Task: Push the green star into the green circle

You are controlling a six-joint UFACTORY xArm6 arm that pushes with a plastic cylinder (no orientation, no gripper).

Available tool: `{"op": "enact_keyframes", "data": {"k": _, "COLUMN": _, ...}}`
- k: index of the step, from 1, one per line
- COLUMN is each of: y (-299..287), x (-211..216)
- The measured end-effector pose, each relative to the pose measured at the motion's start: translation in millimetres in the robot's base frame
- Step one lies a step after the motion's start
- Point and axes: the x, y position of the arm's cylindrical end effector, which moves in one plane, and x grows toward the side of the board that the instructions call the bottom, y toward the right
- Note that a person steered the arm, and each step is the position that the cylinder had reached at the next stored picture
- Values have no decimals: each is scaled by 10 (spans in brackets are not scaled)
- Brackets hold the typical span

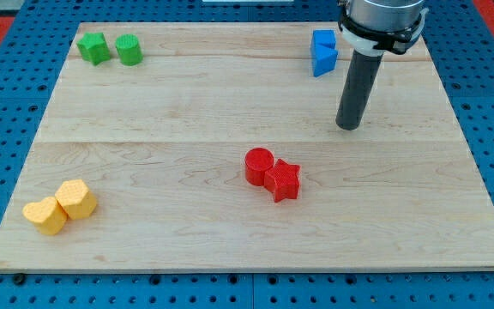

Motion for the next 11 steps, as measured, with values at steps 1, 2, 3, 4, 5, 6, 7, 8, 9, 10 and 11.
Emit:
{"op": "enact_keyframes", "data": {"k": 1, "y": -587, "x": 163}}
{"op": "enact_keyframes", "data": {"k": 2, "y": -1426, "x": 499}}
{"op": "enact_keyframes", "data": {"k": 3, "y": -2295, "x": 407}}
{"op": "enact_keyframes", "data": {"k": 4, "y": -2879, "x": -226}}
{"op": "enact_keyframes", "data": {"k": 5, "y": -3344, "x": -683}}
{"op": "enact_keyframes", "data": {"k": 6, "y": -3596, "x": -1099}}
{"op": "enact_keyframes", "data": {"k": 7, "y": -3923, "x": -1270}}
{"op": "enact_keyframes", "data": {"k": 8, "y": -4284, "x": -1270}}
{"op": "enact_keyframes", "data": {"k": 9, "y": -4275, "x": -1673}}
{"op": "enact_keyframes", "data": {"k": 10, "y": -3997, "x": -1948}}
{"op": "enact_keyframes", "data": {"k": 11, "y": -3791, "x": -1755}}
